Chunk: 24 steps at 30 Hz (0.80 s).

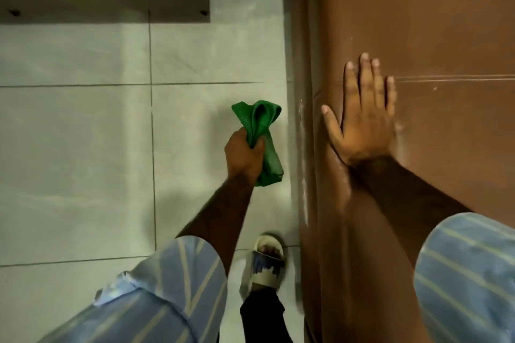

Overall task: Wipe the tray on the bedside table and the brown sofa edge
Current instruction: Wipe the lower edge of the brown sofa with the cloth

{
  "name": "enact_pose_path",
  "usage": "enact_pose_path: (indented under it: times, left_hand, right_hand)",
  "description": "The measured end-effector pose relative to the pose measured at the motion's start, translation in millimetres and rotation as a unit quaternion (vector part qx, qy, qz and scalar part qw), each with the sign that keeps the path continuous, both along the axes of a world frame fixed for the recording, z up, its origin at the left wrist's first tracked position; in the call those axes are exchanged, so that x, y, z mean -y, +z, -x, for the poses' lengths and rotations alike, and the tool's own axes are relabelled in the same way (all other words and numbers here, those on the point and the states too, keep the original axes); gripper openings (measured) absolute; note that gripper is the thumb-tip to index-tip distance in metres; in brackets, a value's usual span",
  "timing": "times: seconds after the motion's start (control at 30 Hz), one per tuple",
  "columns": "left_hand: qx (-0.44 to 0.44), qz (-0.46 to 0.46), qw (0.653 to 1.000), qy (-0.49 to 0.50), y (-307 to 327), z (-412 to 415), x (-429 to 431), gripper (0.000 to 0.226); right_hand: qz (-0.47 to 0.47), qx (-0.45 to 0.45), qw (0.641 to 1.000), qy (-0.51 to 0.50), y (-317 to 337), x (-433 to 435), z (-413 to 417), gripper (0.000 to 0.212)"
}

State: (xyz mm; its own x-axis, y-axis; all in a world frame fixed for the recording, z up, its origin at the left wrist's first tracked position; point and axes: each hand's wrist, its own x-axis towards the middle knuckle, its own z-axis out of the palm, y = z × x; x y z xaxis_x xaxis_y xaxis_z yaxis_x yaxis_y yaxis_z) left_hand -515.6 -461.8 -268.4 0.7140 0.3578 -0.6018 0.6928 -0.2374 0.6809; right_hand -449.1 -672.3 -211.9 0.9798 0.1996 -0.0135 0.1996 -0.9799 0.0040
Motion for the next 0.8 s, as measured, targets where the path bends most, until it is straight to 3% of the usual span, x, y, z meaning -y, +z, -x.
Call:
enact_pose_path:
  times: [0.17,0.4,0.57,0.7,0.8]
  left_hand:
    - [-0.106,0.071,0.983,0.135,-62.0,-37.4,40.1,0.022]
    - [-0.087,0.105,0.989,0.065,-84.7,-116.9,84.9,0.028]
    - [0.012,0.14,0.985,0.101,-91.2,-59.4,94.4,0.03]
    - [-0.046,0.152,0.986,0.049,-93.7,14.7,97.8,0.029]
    - [-0.137,0.143,0.98,0.012,-112.0,15.3,95.9,0.027]
  right_hand:
    - [0.01,0.042,0.999,0.002,-17.4,5.0,-0.1,0.077]
    - [0.023,0.072,0.997,0.004,-32.6,7.9,-1.8,0.081]
    - [0.028,0.069,0.997,0.001,-30.8,5.9,-1.7,0.081]
    - [0.034,0.067,0.997,0.001,-30.4,4.7,-1.2,0.082]
    - [0.033,0.068,0.997,0.001,-31.4,5.3,-2.1,0.082]
